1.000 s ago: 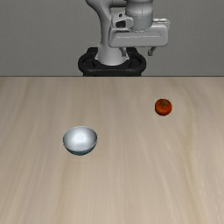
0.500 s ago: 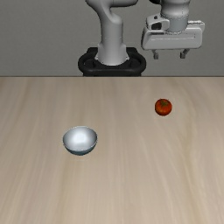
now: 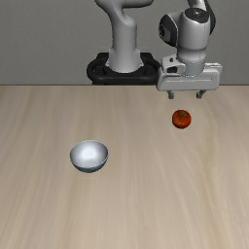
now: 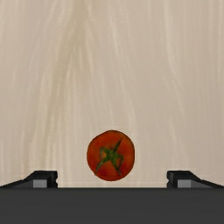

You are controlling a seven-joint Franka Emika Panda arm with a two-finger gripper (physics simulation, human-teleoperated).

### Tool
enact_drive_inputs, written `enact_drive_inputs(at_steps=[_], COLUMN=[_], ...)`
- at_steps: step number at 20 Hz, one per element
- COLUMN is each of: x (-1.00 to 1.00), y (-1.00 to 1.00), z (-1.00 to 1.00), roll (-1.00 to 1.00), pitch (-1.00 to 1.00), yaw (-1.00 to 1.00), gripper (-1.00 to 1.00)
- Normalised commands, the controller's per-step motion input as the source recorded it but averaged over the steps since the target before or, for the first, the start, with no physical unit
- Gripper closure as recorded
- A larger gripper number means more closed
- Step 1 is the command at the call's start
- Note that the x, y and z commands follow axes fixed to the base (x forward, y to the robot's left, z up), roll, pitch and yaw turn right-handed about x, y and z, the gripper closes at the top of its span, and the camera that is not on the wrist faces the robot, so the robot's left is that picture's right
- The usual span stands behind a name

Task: Pick the tomato on the table and place it on the bowl

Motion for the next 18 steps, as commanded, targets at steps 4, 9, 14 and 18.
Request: enact_drive_inputs(at_steps=[4, 9, 14, 18], x=[0.0, 0.0, 0.0, 0.0], y=[0.0, 0.0, 0.0, 0.0], z=[-1.0, -0.8, 0.0, 0.0], roll=[0.0, 0.0, 0.0, 0.0], pitch=[0.0, 0.0, 0.0, 0.0], yaw=[0.0, 0.0, 0.0, 0.0], gripper=[-1.0, 1.0, 1.0, 1.0])
